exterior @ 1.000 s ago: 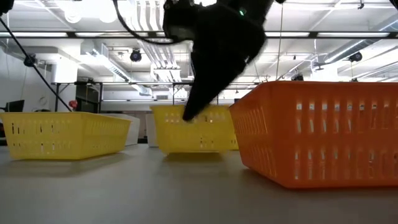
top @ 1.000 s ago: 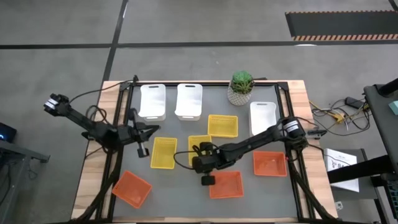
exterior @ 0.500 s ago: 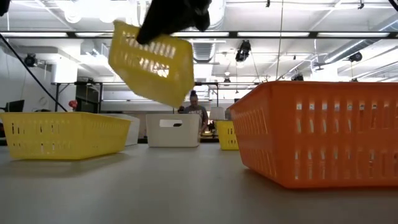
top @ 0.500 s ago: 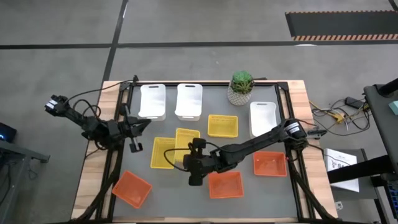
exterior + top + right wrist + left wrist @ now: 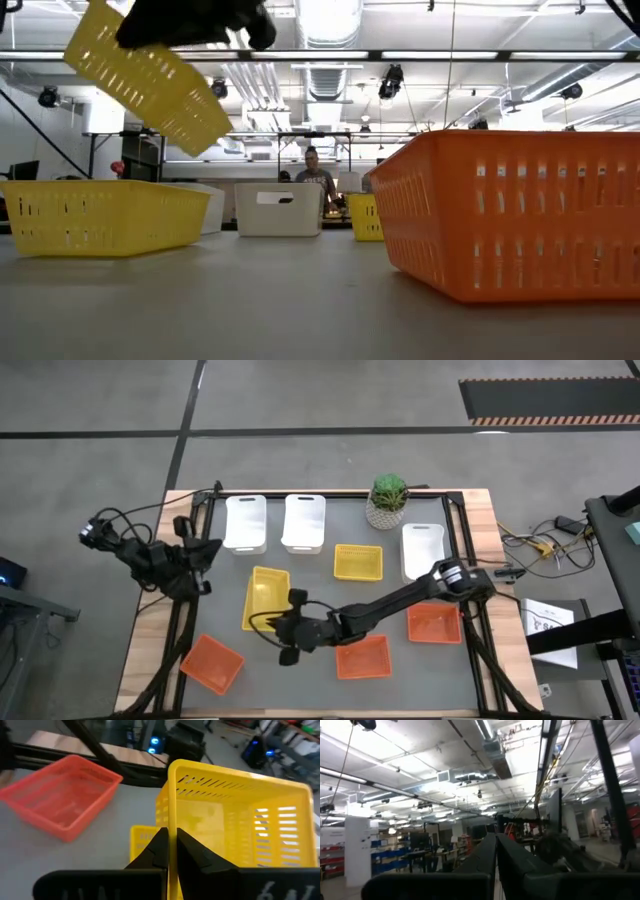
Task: Stack baskets by color
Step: Stack the bottom right yellow bin on top of the bottom left yellow bin
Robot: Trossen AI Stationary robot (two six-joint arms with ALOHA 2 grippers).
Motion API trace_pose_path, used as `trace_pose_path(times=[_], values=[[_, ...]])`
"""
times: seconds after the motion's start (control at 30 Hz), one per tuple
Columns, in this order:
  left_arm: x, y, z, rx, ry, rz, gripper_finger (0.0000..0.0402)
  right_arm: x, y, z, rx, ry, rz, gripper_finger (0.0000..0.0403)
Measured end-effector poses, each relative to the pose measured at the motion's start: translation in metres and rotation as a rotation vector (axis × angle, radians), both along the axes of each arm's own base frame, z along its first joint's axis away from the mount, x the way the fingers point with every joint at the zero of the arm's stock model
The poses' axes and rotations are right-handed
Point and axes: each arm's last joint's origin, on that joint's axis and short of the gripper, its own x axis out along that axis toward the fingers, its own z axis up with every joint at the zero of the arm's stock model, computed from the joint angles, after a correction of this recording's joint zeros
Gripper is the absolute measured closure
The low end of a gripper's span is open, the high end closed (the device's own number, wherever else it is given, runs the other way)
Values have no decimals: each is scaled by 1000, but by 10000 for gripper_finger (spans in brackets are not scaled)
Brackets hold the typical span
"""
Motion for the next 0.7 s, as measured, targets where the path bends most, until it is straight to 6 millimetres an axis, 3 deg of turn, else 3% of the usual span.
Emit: trace_pose_path(times=[0.2, 0.5, 0.7], values=[[-5, 2, 1, -14, -38, -43, 402, 17, 2, -23, -22, 56, -30, 394], [-4, 1, 0, -7, -33, -52, 402, 40, 6, -40, -64, 175, -45, 392], [-3, 0, 0, -5, -31, -53, 402, 45, 7, -33, -67, 204, -49, 339]])
